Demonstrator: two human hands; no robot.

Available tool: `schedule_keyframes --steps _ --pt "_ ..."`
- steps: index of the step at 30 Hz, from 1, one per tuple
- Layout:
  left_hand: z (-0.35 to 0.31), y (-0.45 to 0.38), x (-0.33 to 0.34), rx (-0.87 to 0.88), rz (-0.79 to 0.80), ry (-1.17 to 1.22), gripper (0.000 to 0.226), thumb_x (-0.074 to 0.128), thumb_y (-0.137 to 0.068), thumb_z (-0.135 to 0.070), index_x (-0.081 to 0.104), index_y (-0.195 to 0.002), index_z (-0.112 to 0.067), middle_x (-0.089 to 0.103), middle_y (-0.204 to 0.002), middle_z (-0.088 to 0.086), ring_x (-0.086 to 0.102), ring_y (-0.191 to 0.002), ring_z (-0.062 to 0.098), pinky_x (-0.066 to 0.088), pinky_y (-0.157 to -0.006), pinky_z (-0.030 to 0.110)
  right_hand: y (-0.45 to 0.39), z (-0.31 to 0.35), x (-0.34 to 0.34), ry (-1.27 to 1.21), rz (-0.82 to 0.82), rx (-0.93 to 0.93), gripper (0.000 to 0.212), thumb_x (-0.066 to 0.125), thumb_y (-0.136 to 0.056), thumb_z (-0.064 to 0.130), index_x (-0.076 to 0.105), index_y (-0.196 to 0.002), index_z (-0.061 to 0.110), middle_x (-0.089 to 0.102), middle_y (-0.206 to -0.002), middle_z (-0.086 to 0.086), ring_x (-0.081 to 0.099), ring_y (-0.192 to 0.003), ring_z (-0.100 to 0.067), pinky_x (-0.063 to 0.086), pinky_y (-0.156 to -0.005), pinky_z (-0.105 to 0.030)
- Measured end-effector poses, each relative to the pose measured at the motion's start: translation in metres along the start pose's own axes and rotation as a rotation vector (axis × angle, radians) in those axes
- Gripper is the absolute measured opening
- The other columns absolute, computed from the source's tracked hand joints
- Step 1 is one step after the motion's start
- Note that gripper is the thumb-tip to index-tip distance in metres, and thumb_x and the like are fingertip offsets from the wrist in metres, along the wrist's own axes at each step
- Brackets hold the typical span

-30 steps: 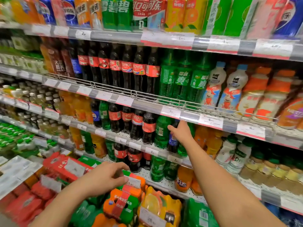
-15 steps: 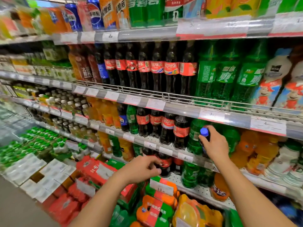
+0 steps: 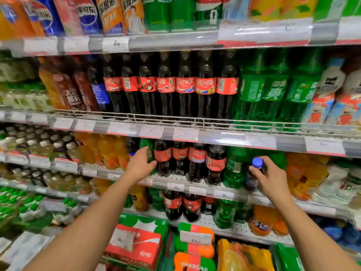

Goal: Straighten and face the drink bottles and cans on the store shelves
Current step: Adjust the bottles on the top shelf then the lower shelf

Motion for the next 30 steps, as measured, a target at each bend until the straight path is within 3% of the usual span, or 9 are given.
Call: schedule_keyframes --steps 4,8,12,15,18,20,23,26,30 --pt "0.010 -0.042 -0.015 -0.073 -0.165 0.106 0.041 0.070 -0.090 -0.018 0.051 -0.125 -0.006 0.060 -0.118 0.013 0.062 -0.106 0.036 0.050 -0.086 0.043 0.009 -0.003 -0.013 -0.020 -0.044 0.050 0.019 0.074 -0.093 0.029 0.061 -0.107 0.025 0.069 -0.090 0.001 0.064 -0.079 -0.022 0.048 -0.070 -0.039" --pt "0.010 -0.068 -0.011 -0.173 -0.201 0.119 0.019 0.067 -0.088 -0.011 0.059 -0.077 0.003 0.067 -0.095 0.030 0.063 -0.085 0.041 0.050 -0.075 0.044 0.023 -0.011 -0.027 0.014 -0.133 0.077 0.021 0.076 -0.090 0.031 0.065 -0.108 0.026 0.069 -0.092 0.003 0.064 -0.080 -0.021 0.047 -0.068 -0.030" --pt "0.020 -0.084 -0.005 -0.299 -0.225 0.256 0.014 0.064 -0.080 -0.002 0.061 -0.090 0.008 0.065 -0.103 0.034 0.064 -0.097 0.048 0.056 -0.085 0.053 0.047 -0.012 -0.024 0.043 -0.120 0.058 0.031 0.078 -0.088 0.035 0.068 -0.116 0.026 0.071 -0.094 0.008 0.066 -0.076 -0.014 0.050 -0.066 -0.034" --pt "0.027 -0.092 -0.004 -0.352 -0.239 0.286 0.025 0.064 -0.079 0.005 0.061 -0.103 0.011 0.064 -0.110 0.032 0.061 -0.106 0.047 0.054 -0.092 0.052 0.065 -0.004 -0.019 0.051 -0.107 0.019 0.038 0.077 -0.087 0.036 0.068 -0.122 0.028 0.071 -0.094 0.016 0.066 -0.073 0.000 0.050 -0.063 -0.019" --pt "0.028 -0.089 -0.011 -0.321 -0.264 0.289 0.004 0.061 -0.084 0.007 0.060 -0.088 0.006 0.063 -0.104 0.032 0.062 -0.103 0.048 0.053 -0.086 0.049 0.066 0.020 -0.025 0.126 -0.134 -0.065 0.037 0.077 -0.088 0.034 0.067 -0.122 0.026 0.070 -0.090 0.013 0.063 -0.073 0.005 0.043 -0.060 -0.010" --pt "0.029 -0.083 -0.015 -0.268 -0.286 0.294 0.004 0.064 -0.086 0.003 0.060 -0.085 0.002 0.066 -0.098 0.030 0.064 -0.095 0.045 0.050 -0.075 0.045 0.059 0.037 -0.029 0.191 -0.116 -0.113 0.036 0.076 -0.089 0.035 0.067 -0.121 0.023 0.067 -0.080 0.011 0.060 -0.064 0.001 0.039 -0.054 -0.014" --pt "0.030 -0.059 -0.017 -0.110 -0.313 0.296 0.027 0.077 -0.088 -0.021 0.069 -0.110 -0.007 0.070 -0.098 0.017 0.064 -0.085 0.036 0.045 -0.068 0.036 0.053 0.061 -0.024 0.266 -0.037 -0.236 0.036 0.069 -0.091 0.051 0.066 -0.116 0.026 0.061 -0.067 0.014 0.052 -0.054 0.002 0.032 -0.049 -0.015" --pt "0.044 -0.029 -0.017 -0.024 -0.348 0.317 0.030 0.079 -0.087 -0.031 0.070 -0.112 -0.019 0.069 -0.090 0.003 0.058 -0.073 0.022 0.040 -0.060 0.032 0.051 0.078 -0.001 0.224 0.050 -0.288 0.036 0.058 -0.091 0.065 0.061 -0.112 0.036 0.061 -0.064 0.010 0.055 -0.053 -0.002 0.038 -0.050 -0.015" --pt "0.068 0.005 -0.032 0.014 -0.395 0.499 0.025 0.081 -0.084 -0.025 0.071 -0.107 -0.022 0.071 -0.095 -0.002 0.065 -0.086 0.020 0.049 -0.073 0.032 0.048 0.106 0.057 0.300 0.186 -0.413 0.046 0.056 -0.092 0.068 0.062 -0.119 0.031 0.066 -0.072 0.010 0.063 -0.062 -0.015 0.042 -0.054 -0.029"
Point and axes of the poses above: each hand's wrist, its own y-axis away from the middle knuckle, its own x-axis out of the palm, z = x × y, the point moved 4 cm from there along -y, towards the middle knuckle
